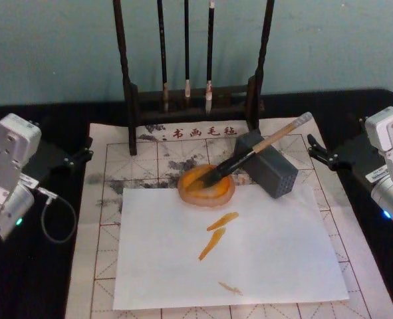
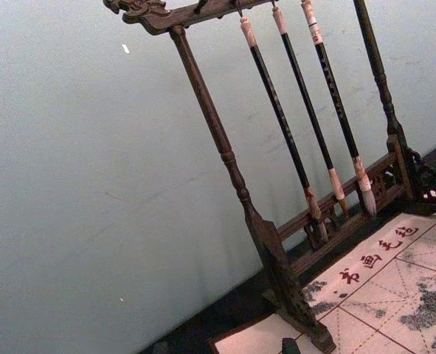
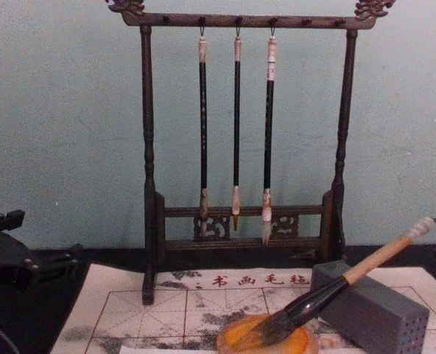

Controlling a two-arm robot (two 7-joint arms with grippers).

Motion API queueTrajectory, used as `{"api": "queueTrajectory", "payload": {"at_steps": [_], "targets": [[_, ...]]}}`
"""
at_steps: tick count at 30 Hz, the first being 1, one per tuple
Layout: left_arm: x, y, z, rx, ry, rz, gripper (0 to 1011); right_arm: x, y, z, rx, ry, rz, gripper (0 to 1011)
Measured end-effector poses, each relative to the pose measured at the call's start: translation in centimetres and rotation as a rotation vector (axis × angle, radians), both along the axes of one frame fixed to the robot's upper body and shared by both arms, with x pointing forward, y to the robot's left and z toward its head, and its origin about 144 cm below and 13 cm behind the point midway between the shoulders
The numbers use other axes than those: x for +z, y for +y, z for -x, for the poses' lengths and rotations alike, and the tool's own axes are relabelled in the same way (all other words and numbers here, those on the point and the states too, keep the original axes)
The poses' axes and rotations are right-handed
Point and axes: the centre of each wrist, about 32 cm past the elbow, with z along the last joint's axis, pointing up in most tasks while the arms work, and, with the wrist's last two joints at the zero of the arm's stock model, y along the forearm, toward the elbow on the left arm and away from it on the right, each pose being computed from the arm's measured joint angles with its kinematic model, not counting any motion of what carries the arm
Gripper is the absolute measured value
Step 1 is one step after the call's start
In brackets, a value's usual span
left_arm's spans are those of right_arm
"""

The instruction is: Pick up the brush from the inkstone, write on the paper, then place the brush back to its original position.

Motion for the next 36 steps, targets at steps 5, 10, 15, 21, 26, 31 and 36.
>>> {"api": "queueTrajectory", "payload": {"at_steps": [5, 10, 15, 21, 26, 31, 36], "targets": [[0.00, 0.00, 0.00, 0.000, 0.000, 0.000, 1001, 0.00, 0.00, 0.00, 0.000, 0.000, 0.000, 1000], [0.00, 0.00, 0.00, 0.000, 0.000, 0.000, 1001, 0.00, 0.00, 0.00, 0.000, 0.000, 0.000, 1000], [0.00, 0.00, 0.00, 0.000, 0.000, 0.000, 1001, 0.00, 0.00, 0.00, 0.000, 0.000, 0.000, 1000], [0.00, 0.00, 0.00, 0.000, 0.000, 0.000, 1001, 0.00, 0.00, 0.00, 0.000, 0.000, 0.000, 1000], [0.00, 0.00, 0.00, 0.000, 0.000, 0.000, 1001, 0.00, 0.00, 0.00, 0.000, 0.000, 0.000, 1000], [0.00, 0.00, 0.00, 0.000, 0.000, 0.000, 1001, 0.00, 0.00, 0.00, 0.000, 0.000, 0.000, 1000], [0.00, 0.00, 0.00, 0.000, 0.000, 0.000, 1001, 0.04, -0.03, -0.04, -0.002, -0.002, -0.003, 1000]]}}
